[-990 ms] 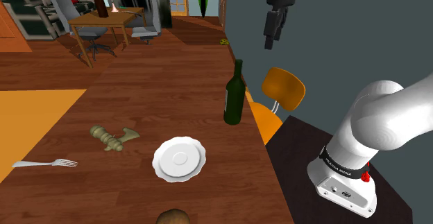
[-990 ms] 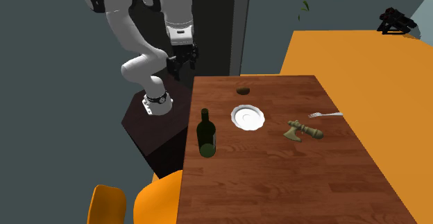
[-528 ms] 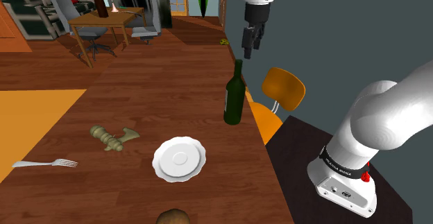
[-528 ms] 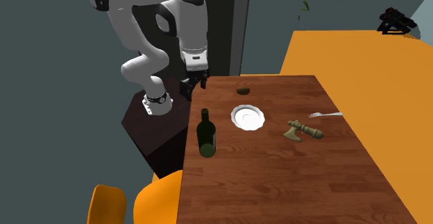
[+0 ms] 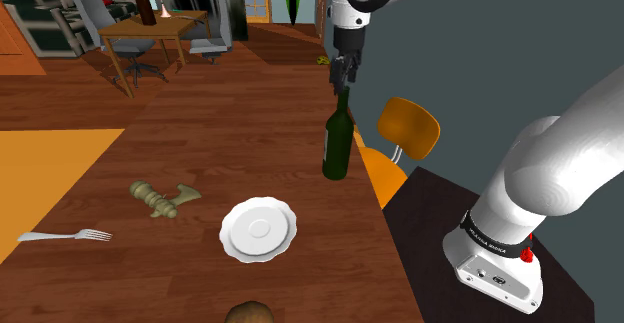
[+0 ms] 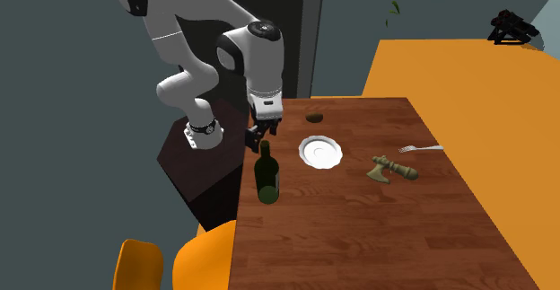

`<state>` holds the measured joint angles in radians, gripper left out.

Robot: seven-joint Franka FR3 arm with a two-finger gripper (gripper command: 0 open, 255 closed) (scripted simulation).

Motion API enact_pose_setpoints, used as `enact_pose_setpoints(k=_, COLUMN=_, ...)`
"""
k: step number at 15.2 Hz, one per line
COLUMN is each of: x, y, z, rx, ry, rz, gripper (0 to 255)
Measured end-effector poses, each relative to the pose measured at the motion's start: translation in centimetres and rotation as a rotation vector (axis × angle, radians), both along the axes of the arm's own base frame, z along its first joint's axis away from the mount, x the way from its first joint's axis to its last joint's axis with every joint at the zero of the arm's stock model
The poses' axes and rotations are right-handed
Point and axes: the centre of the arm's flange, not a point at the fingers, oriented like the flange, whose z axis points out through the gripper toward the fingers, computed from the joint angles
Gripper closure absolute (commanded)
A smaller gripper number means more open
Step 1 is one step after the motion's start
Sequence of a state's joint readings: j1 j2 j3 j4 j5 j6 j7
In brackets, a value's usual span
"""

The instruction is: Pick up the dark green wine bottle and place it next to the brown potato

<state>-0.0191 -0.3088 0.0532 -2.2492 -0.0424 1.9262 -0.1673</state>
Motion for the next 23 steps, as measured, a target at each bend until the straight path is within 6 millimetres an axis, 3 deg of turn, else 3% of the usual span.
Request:
enact_pose_setpoints(k=5, x=0.0, y=-0.2, z=-2.6, rx=0.0, ry=0.0, rz=0.0, gripper=0)
enact_pose_setpoints(k=11, x=0.0, y=-0.2, z=-2.9, rx=0.0, ry=-0.001, rz=0.0, gripper=0)
enact_pose_setpoints(k=12, x=0.0, y=-0.2, z=-2.9, rx=0.0, ry=-0.001, rz=0.0, gripper=255)
enact_pose_setpoints(k=23, x=0.0, y=-0.2, z=-2.7, rx=0.0, ry=-0.001, rz=0.0, gripper=255)
